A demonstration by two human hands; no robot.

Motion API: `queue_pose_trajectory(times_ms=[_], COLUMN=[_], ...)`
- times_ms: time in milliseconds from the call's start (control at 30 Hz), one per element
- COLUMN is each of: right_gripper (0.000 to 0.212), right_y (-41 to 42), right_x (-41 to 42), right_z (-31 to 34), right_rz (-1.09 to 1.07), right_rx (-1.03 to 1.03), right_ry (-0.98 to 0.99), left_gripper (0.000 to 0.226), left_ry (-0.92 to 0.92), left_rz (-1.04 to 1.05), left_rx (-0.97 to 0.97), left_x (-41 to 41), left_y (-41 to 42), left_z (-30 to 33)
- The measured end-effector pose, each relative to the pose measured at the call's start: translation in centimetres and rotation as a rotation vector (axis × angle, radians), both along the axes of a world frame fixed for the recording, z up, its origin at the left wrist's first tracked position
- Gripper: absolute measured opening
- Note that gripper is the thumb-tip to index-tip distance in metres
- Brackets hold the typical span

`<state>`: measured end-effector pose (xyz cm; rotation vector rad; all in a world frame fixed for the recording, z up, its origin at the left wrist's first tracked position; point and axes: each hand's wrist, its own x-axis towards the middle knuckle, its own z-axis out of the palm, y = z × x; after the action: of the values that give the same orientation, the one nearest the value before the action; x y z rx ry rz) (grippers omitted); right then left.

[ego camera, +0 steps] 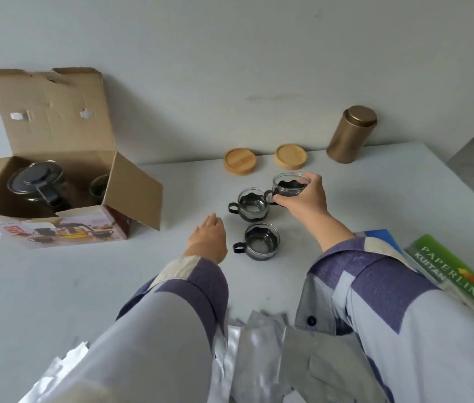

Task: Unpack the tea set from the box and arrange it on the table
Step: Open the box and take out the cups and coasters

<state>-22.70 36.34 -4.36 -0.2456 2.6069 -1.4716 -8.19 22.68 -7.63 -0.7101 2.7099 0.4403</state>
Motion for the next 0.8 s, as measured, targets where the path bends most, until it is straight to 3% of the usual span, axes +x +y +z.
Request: queue_pose_trajectory(times_ms=[200,600,800], right_gripper=[0.082,0.075,0.109], right_y=[3.0,3.5,4.1], right_x=[-3.1,-5.3,-5.1], right_z=[-3.7,-7.9,-7.8], right_rz=[0.006,-0.005,0.039], right_rx=[0.071,-0.029,0.020], right_ry=[-0.030,-0.017,-0.081], left_gripper=[0.102,0.099,0.099], left_ry=[-0.128,-0.177,-0.194], left_rz=[0.013,0.030,0.027], left_rx=[0.049,0.048,0.027], left_x=[-0.8,-1.6,-1.9], left_y=[0.7,1.1,1.1], left_z=[-1.3,-2.2,-2.5])
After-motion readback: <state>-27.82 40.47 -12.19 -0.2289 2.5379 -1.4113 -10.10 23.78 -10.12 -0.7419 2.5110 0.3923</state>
